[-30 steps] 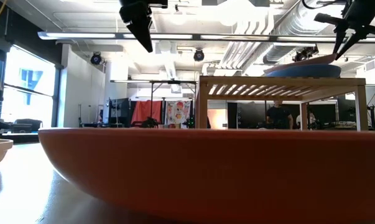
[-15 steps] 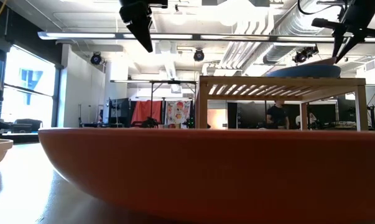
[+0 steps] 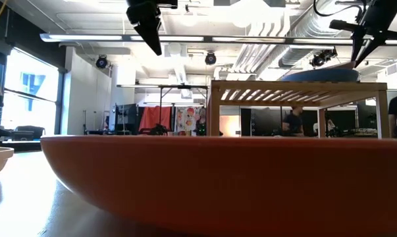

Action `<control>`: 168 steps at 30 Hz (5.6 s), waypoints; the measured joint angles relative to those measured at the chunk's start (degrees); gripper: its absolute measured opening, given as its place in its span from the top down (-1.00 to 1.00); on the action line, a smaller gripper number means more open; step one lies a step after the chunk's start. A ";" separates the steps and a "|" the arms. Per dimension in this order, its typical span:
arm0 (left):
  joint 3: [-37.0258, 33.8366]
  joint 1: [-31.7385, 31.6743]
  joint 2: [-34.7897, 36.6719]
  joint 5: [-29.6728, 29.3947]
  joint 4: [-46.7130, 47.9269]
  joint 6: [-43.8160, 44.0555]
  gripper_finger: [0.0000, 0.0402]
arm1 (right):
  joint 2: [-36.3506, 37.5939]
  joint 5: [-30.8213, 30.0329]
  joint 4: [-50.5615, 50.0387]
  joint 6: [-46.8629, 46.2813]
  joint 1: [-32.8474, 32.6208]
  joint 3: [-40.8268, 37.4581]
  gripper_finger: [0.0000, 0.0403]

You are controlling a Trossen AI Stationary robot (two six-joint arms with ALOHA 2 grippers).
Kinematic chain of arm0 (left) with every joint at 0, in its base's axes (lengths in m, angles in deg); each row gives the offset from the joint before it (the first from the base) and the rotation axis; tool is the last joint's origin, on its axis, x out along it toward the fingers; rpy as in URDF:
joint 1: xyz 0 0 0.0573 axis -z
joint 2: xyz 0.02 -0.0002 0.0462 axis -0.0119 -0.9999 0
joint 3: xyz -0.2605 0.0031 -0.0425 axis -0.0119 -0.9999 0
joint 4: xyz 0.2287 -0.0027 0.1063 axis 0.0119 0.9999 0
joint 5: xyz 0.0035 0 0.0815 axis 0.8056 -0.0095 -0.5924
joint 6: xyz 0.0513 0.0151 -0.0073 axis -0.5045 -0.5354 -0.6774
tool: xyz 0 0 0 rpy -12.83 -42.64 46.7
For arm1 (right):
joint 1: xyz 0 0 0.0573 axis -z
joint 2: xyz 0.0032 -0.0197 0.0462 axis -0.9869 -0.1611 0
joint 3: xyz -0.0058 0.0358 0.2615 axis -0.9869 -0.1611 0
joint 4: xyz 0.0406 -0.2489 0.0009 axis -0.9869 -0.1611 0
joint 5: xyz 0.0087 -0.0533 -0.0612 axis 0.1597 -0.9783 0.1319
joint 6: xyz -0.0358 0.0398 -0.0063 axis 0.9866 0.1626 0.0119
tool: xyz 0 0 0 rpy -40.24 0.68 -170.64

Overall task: Place and stack plates onto a shelf
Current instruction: Stack the pink plate on top of the blue plate on the shelf, then stack the green plate on top of the pink plate on the shelf

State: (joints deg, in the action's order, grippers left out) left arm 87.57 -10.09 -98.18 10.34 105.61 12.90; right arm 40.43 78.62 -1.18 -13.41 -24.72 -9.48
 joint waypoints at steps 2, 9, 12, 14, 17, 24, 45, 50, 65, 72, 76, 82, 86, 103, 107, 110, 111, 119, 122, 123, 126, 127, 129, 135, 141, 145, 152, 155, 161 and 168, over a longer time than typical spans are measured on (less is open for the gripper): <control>0.00 0.00 0.00 0.00 0.00 0.00 0.43 | 0.00 -0.71 0.00 0.06 -0.02 0.00 1.00; 0.00 0.00 0.00 0.00 0.00 0.09 0.43 | 0.00 -1.10 0.02 0.58 -0.02 0.00 1.00; 0.00 0.00 0.00 0.00 0.00 0.09 0.43 | 0.00 -0.70 0.02 0.18 0.00 0.00 0.99; 0.00 0.00 0.00 0.00 0.00 0.09 0.43 | 0.00 -0.20 0.07 0.15 0.00 0.00 0.94; 0.00 0.00 0.00 0.00 0.00 0.11 0.43 | 0.00 -1.01 0.08 -0.89 -0.02 0.00 0.80; 0.00 0.00 0.00 0.00 -0.01 0.13 0.43 | 0.48 -1.09 1.57 -1.02 -0.02 0.11 0.55; 0.00 0.00 0.00 3.67 2.34 8.12 0.43 | 4.66 27.10 16.21 3.58 -2.59 0.20 0.51; -1.61 0.02 0.07 6.24 6.86 10.52 0.43 | 4.63 29.94 25.14 2.39 -8.10 0.20 0.51; -10.64 0.52 0.02 13.15 10.91 16.61 0.43 | -3.22 26.99 36.71 -3.08 -34.03 0.20 0.51; -11.34 0.90 0.02 13.15 10.08 16.72 0.43 | -9.32 23.60 38.51 -2.98 -46.28 0.20 0.51; -11.34 0.90 0.02 13.15 10.08 17.00 0.43 | -12.14 21.77 38.47 -2.94 -53.65 0.20 0.51; -11.34 0.90 0.02 13.15 8.61 17.03 0.43 | -15.97 19.86 38.38 -5.15 -63.69 0.20 0.51; -11.37 0.90 0.02 13.14 6.89 17.03 0.43 | -18.50 19.67 37.38 -6.10 -68.72 0.20 0.51; -11.37 0.81 0.00 13.61 0.75 21.74 0.43 | -28.51 21.28 24.02 2.11 -78.27 0.20 0.51; -11.37 0.79 -0.01 14.47 -1.08 24.83 0.43 | -30.99 21.85 20.38 10.17 -78.27 0.20 0.51; -11.39 0.81 -0.01 14.48 -2.67 27.50 0.43 | -33.08 20.61 19.28 18.63 -78.82 0.17 0.51; -11.39 0.81 -0.02 14.47 -3.18 28.65 0.43 | -33.88 20.07 19.23 21.35 -79.13 0.18 0.51; -11.39 0.81 -0.02 14.47 -4.70 34.84 0.43 | -41.15 17.14 18.78 32.75 -83.11 0.17 0.51; -11.39 0.81 -0.02 14.47 -4.71 36.08 0.43 | -43.79 16.67 18.75 34.62 -84.82 0.17 0.51; -11.38 0.81 -0.02 14.47 -4.70 36.10 0.43 | -44.47 16.69 18.73 35.00 -85.32 0.17 0.51; -11.39 0.81 -0.02 14.47 -4.70 36.07 0.43 | -46.28 16.67 18.58 35.11 -86.67 0.17 0.51; -11.39 0.81 -0.02 14.47 -4.70 36.09 0.43 | -46.83 16.63 18.44 35.11 -87.03 0.17 0.51; -11.39 0.81 -0.02 14.46 -4.72 36.09 0.43 | -47.85 15.95 18.10 35.12 -87.70 0.17 0.51; -11.39 0.81 -0.02 14.45 -4.72 36.06 0.43 | -50.33 14.22 16.98 35.13 -88.80 0.09 0.51; -11.39 0.81 -0.02 14.43 -4.76 36.06 0.43 | -52.82 12.45 17.00 35.10 -88.87 0.07 0.51; -11.38 0.81 -0.02 14.43 -4.76 36.04 0.43 | -53.76 12.27 17.00 35.11 -88.85 0.07 0.51; -11.39 0.81 -0.02 14.42 -4.76 36.02 0.43 | -55.14 12.65 17.00 35.11 -88.94 0.07 0.51; -11.39 0.81 -0.02 14.40 -4.76 35.99 0.43 | -55.97 12.65 17.03 35.12 -88.94 0.07 0.51; -11.39 0.83 -0.02 14.39 -4.76 35.98 0.43 | -56.91 12.88 17.31 35.19 -88.94 0.04 0.51; -11.39 0.83 -0.02 14.38 -4.76 35.96 0.43 | -56.92 13.12 17.20 36.59 -88.94 0.04 0.66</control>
State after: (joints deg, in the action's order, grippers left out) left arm 76.18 -9.26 -98.20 24.72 100.84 48.86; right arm -16.48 91.74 16.02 23.18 -113.66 -9.43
